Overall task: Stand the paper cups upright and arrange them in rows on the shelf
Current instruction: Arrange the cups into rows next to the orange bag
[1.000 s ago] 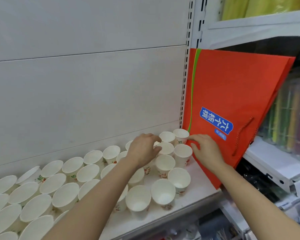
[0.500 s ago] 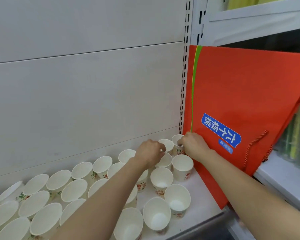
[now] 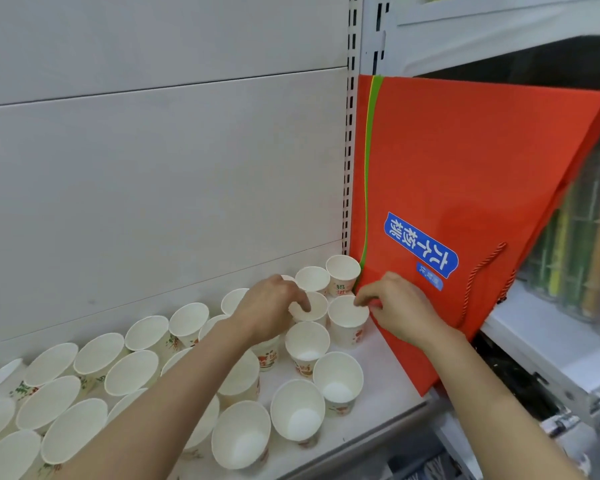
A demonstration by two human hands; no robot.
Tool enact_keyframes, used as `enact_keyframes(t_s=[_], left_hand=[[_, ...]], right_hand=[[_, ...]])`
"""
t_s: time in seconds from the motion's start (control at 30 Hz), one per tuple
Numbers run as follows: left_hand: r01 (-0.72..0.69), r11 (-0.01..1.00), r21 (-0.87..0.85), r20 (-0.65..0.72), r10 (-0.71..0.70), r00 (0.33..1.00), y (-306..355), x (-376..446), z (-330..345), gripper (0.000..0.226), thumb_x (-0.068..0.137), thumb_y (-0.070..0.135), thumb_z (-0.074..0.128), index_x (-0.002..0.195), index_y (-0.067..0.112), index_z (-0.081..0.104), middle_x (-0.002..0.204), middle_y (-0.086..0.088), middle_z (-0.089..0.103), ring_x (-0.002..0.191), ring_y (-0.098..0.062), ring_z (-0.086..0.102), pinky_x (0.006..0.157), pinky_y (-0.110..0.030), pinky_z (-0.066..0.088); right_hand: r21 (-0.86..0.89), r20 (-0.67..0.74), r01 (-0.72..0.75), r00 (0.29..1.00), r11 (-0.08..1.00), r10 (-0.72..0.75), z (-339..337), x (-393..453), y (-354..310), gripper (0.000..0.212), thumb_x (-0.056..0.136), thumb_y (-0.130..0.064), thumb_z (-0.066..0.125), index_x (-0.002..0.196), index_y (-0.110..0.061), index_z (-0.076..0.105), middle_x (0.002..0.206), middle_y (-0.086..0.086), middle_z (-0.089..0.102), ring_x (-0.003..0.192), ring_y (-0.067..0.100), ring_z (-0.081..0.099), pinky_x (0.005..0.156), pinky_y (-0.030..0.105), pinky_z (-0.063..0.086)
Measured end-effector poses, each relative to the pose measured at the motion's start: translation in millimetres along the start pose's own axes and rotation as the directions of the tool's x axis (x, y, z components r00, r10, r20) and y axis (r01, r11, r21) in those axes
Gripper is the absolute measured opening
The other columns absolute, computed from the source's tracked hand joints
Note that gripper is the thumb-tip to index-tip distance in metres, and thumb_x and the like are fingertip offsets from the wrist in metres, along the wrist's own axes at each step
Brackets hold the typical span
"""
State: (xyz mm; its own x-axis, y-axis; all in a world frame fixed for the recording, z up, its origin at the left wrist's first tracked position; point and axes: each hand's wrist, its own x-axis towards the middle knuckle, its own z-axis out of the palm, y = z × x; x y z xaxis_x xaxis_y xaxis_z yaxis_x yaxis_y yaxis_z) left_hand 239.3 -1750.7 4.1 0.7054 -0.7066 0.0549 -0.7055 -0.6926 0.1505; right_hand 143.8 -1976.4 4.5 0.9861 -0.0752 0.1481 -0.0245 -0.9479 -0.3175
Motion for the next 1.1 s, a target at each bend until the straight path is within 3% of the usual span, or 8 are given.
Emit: enact_keyframes(t_s=[0.07, 0.17, 0.3, 0.47, 0.63, 0.73, 0.87, 1.1], left_hand=[[-0.041, 0.996, 0.083, 0.028, 0.038, 0.999, 1.0, 2.6, 2.3, 0.039, 0.082, 0.008, 0.061, 0.11, 0.033, 0.069, 0.114, 0.008, 0.066, 0.109, -0.018, 0.049, 0.087, -0.033, 0.045], [-0.054, 0.992, 0.11, 0.004, 0.054, 0.999, 6.8, 7.7, 6.8, 0.022, 0.085, 0.021, 0.066, 0.102, 0.032, 0.072, 0.106, 0.007, 0.068, 0.106, -0.017, 0.051, 0.077, -0.027, 0.04], [0.016, 0.999, -0.04, -0.052, -0.018, 0.998, 13.9, 10.6, 10.9, 0.012, 0.084, 0.029, 0.067, 0.093, 0.033, 0.073, 0.095, 0.007, 0.068, 0.097, -0.014, 0.055, 0.072, -0.027, 0.044], [0.078, 0.965, -0.251, -0.129, -0.113, 0.985, 18.0, 11.7, 2.0, 0.008, 0.084, 0.029, 0.071, 0.091, 0.031, 0.074, 0.092, 0.012, 0.071, 0.088, -0.009, 0.059, 0.076, -0.032, 0.051], [0.096, 0.982, -0.164, -0.115, -0.115, 0.987, 33.4, 12.4, 7.3, 0.012, 0.083, 0.032, 0.069, 0.095, 0.031, 0.074, 0.091, 0.011, 0.07, 0.083, -0.009, 0.056, 0.071, -0.03, 0.048], [0.077, 0.993, -0.089, -0.116, -0.087, 0.989, 50.9, 14.9, 18.9, 0.013, 0.084, 0.03, 0.065, 0.094, 0.029, 0.074, 0.09, 0.005, 0.072, 0.085, -0.018, 0.061, 0.063, -0.029, 0.044], [0.077, 0.992, -0.102, -0.104, -0.087, 0.991, 51.2, 15.9, 20.4, 0.027, 0.081, 0.038, 0.072, 0.106, 0.027, 0.072, 0.1, 0.009, 0.071, 0.092, -0.014, 0.064, 0.073, -0.03, 0.051], [0.128, 0.989, -0.076, -0.058, -0.132, 0.99, 51.6, 16.1, 19.4, 0.015, 0.081, 0.037, 0.068, 0.092, 0.029, 0.074, 0.092, 0.007, 0.072, 0.089, -0.017, 0.065, 0.07, -0.031, 0.053]], right_hand=[[-0.027, 0.085, 0.029, 0.996, 0.999, -0.027, 4.2, -9.3, -1.0, 0.033, 0.084, -0.014, 0.06, 0.105, -0.038, 0.067, 0.098, -0.003, 0.05, 0.089, 0.017, 0.057, 0.072, 0.026, 0.043], [-0.078, 0.071, 0.065, 0.996, 0.995, -0.059, 10.6, -9.2, -3.0, 0.026, 0.082, -0.018, 0.065, 0.102, -0.034, 0.069, 0.1, 0.0, 0.053, 0.091, 0.021, 0.056, 0.071, 0.026, 0.04], [-0.132, -0.014, 0.005, 1.0, 0.991, -0.007, 14.3, -3.7, 1.2, 0.017, 0.08, -0.016, 0.062, 0.089, -0.029, 0.069, 0.087, 0.002, 0.056, 0.086, 0.025, 0.057, 0.064, 0.031, 0.043], [-0.079, -0.089, -0.05, 0.995, 0.996, 0.043, 7.7, -0.2, 1.9, 0.015, 0.082, -0.017, 0.062, 0.091, -0.027, 0.069, 0.088, 0.003, 0.063, 0.09, 0.022, 0.054, 0.07, 0.036, 0.046], [-0.102, -0.097, -0.047, 0.995, 0.994, 0.037, 14.2, 3.7, -3.7, 0.01, 0.083, -0.02, 0.065, 0.092, -0.021, 0.069, 0.091, 0.004, 0.063, 0.091, 0.023, 0.057, 0.071, 0.037, 0.049], [-0.09, -0.055, -0.021, 0.998, 0.996, 0.016, 19.9, 2.1, -5.2, 0.012, 0.082, -0.013, 0.063, 0.092, -0.018, 0.068, 0.092, 0.005, 0.062, 0.093, 0.023, 0.056, 0.07, 0.035, 0.047], [-0.131, -0.068, 0.025, 0.997, 0.991, -0.034, 20.8, -1.9, 4.9, 0.026, 0.08, -0.004, 0.062, 0.102, -0.019, 0.067, 0.1, 0.001, 0.062, 0.1, 0.021, 0.05, 0.075, 0.036, 0.047], [-0.219, -0.047, 0.031, 0.998, 0.975, -0.042, 23.3, 1.1, 3.2, 0.022, 0.076, 0.001, 0.057, 0.087, -0.015, 0.067, 0.092, 0.004, 0.065, 0.09, 0.022, 0.052, 0.067, 0.036, 0.047]])
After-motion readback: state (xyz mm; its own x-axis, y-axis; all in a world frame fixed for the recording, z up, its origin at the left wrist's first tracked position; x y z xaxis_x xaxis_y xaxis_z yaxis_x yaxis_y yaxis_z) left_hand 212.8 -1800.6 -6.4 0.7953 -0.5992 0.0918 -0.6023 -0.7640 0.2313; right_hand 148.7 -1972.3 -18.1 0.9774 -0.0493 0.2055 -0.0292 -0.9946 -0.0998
